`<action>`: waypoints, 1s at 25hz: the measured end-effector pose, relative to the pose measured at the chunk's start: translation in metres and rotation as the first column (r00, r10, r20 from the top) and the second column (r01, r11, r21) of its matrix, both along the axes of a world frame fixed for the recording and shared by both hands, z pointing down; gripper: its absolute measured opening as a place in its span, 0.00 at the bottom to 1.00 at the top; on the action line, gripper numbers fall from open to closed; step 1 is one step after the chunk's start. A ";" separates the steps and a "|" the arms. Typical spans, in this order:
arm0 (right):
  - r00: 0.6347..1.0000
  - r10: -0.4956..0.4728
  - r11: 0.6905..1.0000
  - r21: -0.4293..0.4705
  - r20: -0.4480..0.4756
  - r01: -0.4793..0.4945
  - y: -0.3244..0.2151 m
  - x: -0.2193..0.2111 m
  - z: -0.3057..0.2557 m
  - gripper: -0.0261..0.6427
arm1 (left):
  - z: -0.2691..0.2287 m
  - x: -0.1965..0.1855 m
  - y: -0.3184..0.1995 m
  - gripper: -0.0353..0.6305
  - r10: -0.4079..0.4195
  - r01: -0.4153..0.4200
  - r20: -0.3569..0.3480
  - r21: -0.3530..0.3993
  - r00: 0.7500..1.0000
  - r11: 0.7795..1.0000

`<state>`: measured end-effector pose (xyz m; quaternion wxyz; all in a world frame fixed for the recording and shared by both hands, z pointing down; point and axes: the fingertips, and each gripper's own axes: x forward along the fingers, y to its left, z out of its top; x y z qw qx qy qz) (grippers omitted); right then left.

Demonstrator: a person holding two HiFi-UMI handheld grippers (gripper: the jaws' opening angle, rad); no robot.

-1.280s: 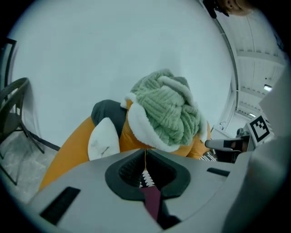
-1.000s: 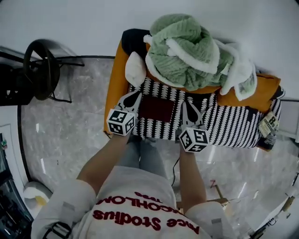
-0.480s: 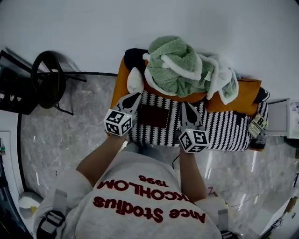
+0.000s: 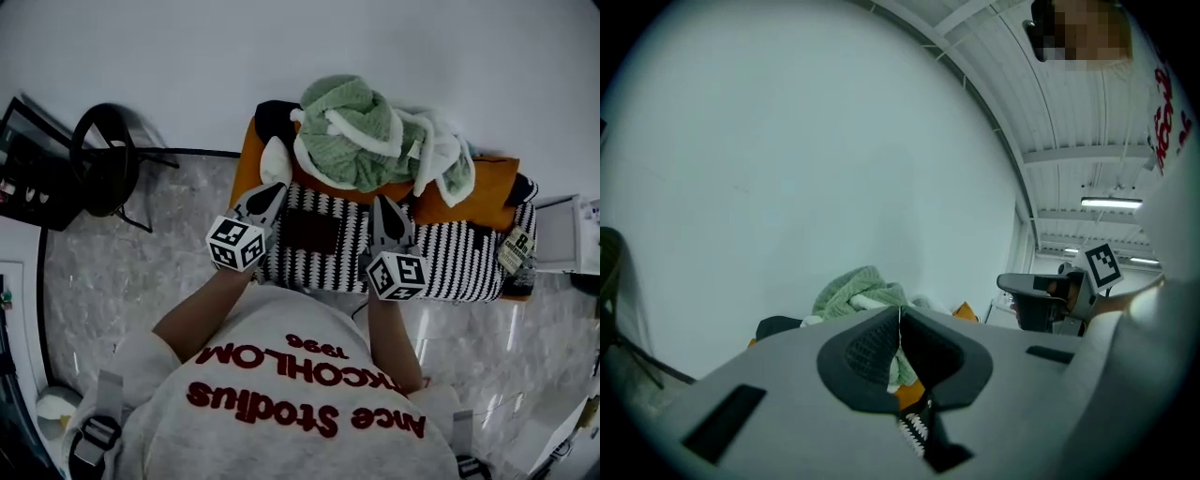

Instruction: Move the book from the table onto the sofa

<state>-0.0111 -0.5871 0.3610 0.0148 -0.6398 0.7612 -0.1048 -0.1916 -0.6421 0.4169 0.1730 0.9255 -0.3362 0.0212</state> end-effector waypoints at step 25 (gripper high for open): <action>0.996 0.092 0.995 0.049 -0.001 -0.092 0.022 -0.009 -0.014 0.09 | -0.013 -0.004 -0.003 0.09 0.075 -0.075 0.010 0.066 0.997 0.995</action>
